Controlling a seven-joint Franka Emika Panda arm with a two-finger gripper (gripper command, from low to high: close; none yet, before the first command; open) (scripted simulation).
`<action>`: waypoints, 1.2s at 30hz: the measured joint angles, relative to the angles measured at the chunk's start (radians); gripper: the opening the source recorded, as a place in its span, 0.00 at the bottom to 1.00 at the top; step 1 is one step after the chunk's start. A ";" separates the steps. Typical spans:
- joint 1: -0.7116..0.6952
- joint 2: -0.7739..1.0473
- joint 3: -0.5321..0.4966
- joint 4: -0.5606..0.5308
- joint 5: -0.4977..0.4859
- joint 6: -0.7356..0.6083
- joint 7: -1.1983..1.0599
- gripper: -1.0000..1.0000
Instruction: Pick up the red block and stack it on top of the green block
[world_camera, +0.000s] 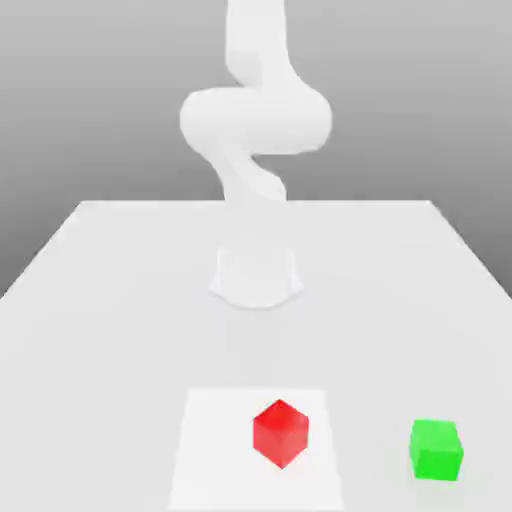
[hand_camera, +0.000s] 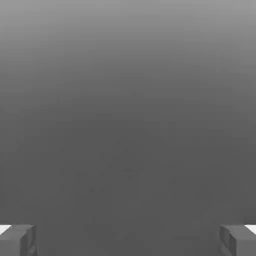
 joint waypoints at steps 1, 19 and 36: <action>0.017 0.040 -0.013 -0.018 0.003 0.021 -0.036 0.50; 0.184 0.696 -0.111 -0.311 0.044 0.366 -0.627 0.50; 0.146 0.935 -0.062 -0.326 0.070 0.543 -0.720 0.00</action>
